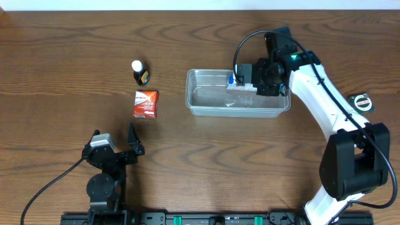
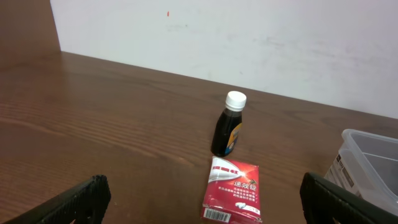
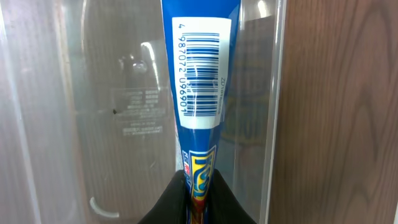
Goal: Pack container
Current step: 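Lower the blue box upright into the container's right end, then tip the blue box over flat inside the container, then push the blue box flat with the right gripper, then release, then move the right gripper back over the white Panadol box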
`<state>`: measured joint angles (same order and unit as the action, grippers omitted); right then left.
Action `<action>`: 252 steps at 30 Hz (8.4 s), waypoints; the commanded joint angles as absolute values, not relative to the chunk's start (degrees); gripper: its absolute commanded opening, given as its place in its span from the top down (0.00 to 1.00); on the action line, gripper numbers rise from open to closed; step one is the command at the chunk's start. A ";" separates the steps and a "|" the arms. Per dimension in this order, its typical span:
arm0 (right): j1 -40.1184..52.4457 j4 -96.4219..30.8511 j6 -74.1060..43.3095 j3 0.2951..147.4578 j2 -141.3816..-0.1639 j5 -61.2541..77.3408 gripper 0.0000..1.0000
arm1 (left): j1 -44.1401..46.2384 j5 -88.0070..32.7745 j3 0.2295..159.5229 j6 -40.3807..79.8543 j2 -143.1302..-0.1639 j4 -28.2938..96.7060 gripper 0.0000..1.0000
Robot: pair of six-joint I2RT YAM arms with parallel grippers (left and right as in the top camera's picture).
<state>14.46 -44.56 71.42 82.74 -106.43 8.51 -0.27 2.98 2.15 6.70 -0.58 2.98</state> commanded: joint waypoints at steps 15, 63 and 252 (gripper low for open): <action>14.15 -38.57 64.64 79.75 -105.12 5.56 0.01 | -0.51 3.64 0.23 7.18 -0.23 3.75 0.02; 12.97 -33.52 -4.95 79.81 -100.84 5.34 0.99 | -0.51 3.64 0.23 7.18 -0.25 3.75 0.02; -1.06 -56.97 -1.58 79.37 -101.75 9.26 0.99 | -0.51 3.64 0.23 7.18 -0.25 3.75 0.02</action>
<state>-1.52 -57.10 -3.01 79.53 -101.47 8.21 -0.27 2.98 2.15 6.87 -0.58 2.98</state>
